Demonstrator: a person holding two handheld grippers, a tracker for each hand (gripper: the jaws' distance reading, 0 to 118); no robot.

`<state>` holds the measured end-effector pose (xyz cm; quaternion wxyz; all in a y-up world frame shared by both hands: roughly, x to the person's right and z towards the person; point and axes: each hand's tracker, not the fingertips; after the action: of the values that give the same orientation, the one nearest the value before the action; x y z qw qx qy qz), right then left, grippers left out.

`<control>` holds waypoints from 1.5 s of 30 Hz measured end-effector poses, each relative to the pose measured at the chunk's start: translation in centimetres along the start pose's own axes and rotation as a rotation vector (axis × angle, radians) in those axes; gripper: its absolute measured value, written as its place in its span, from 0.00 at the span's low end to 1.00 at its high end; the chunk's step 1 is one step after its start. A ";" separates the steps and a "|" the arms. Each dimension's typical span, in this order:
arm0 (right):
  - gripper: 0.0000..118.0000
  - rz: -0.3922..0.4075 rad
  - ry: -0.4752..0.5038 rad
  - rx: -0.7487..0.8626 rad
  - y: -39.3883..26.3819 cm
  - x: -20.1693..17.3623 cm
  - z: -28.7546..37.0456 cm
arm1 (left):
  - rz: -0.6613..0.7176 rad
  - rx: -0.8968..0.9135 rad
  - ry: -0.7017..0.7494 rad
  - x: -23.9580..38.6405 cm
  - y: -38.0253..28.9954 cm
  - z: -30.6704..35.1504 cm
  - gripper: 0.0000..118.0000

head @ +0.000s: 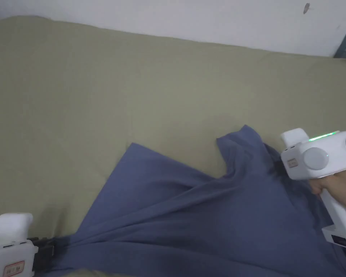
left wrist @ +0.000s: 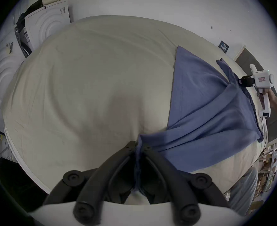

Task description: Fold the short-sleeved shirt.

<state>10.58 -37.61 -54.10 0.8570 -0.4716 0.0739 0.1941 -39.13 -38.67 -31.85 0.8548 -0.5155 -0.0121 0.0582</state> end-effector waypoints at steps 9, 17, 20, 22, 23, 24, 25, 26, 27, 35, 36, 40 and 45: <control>0.07 -0.112 -0.046 0.274 -1.2 2.7 14.5 | -0.018 0.079 -0.027 0.6 1.9 5.0 0.05; 0.07 -0.187 -0.140 0.533 -2.4 6.4 31.9 | -0.069 0.319 -0.102 4.4 7.7 17.2 0.05; 0.07 -0.227 -0.225 0.618 -2.8 8.2 37.1 | -0.102 0.408 -0.086 6.3 10.9 21.3 0.05; 0.07 -0.278 -0.264 0.663 -2.8 9.8 39.7 | -0.113 0.456 -0.099 7.7 13.5 23.9 0.05; 0.07 -0.305 -0.277 0.675 -2.7 10.6 40.9 | -0.107 0.492 -0.093 8.5 14.7 25.1 0.05; 0.07 -0.326 -0.289 0.692 -2.6 11.3 42.0 | -0.131 0.512 -0.077 9.3 16.2 26.0 0.05; 0.07 -0.340 -0.310 0.708 -2.3 12.0 42.7 | -0.144 0.530 -0.065 10.0 17.4 26.7 0.05; 0.07 -0.345 -0.317 0.711 -2.0 12.7 43.4 | -0.135 0.559 -0.049 10.7 18.6 27.5 0.05; 0.07 -0.362 -0.330 0.729 -1.7 13.3 44.1 | -0.133 0.575 -0.033 11.4 19.9 28.0 0.05; 0.07 -0.420 -0.377 0.771 4.6 17.2 45.0 | -0.138 0.673 0.103 15.4 28.7 29.3 0.05; 0.07 -0.424 -0.385 0.776 5.7 17.7 44.9 | -0.133 0.676 0.114 15.8 29.8 29.2 0.05; 0.07 -0.408 -0.417 0.800 10.4 19.7 44.5 | -0.122 0.703 0.162 16.9 33.6 29.2 0.05; 0.07 -0.420 -0.431 0.815 15.8 22.0 43.4 | -0.110 0.736 0.196 18.0 38.4 28.5 0.05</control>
<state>21.89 12.08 -49.58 0.9877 -0.0528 -0.1315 0.0658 -26.91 6.18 -53.08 0.9816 -0.1759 0.0637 -0.0368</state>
